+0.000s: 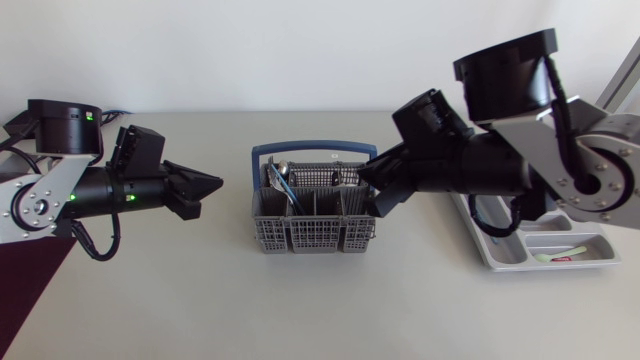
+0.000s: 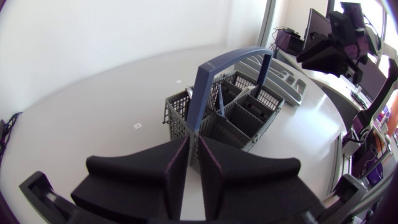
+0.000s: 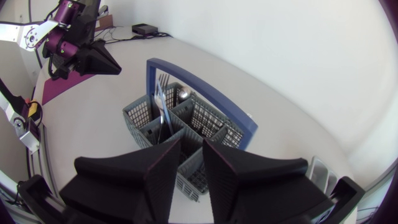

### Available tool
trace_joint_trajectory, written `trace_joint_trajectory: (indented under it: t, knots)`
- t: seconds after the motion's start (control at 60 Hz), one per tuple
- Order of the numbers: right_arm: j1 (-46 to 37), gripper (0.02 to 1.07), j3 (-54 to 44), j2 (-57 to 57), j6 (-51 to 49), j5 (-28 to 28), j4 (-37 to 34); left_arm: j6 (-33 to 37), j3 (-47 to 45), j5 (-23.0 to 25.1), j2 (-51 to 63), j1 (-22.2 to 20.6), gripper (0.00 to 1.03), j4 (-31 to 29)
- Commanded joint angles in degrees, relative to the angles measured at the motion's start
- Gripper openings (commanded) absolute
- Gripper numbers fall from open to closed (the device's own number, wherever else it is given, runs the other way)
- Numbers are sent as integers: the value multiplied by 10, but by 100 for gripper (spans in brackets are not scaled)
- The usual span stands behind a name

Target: Sort the cutlery from the basket into the organizer compartments.

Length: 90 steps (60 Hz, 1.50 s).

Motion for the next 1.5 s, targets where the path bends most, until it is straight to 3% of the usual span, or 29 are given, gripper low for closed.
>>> trace_joint_trajectory:
  t: [0.0, 0.4, 0.467, 0.617, 1.483]
  knots:
    - [32, 43, -18, 33, -18, 19, 27, 24, -21, 4, -8, 1, 14, 0]
    - [88, 45, 10, 179, -48, 49, 156, 47, -38, 13, -22, 6, 14, 1]
    - [94, 50, 18, 205, -53, 61, 176, 50, -41, 17, -28, 7, 14, 1]
    - [106, 51, 35, 246, -62, 81, 212, 53, -47, 24, -40, 10, 14, 1]
    - [129, 48, 121, 351, -82, 162, 288, 60, -66, 55, -41, 27, 14, 25]
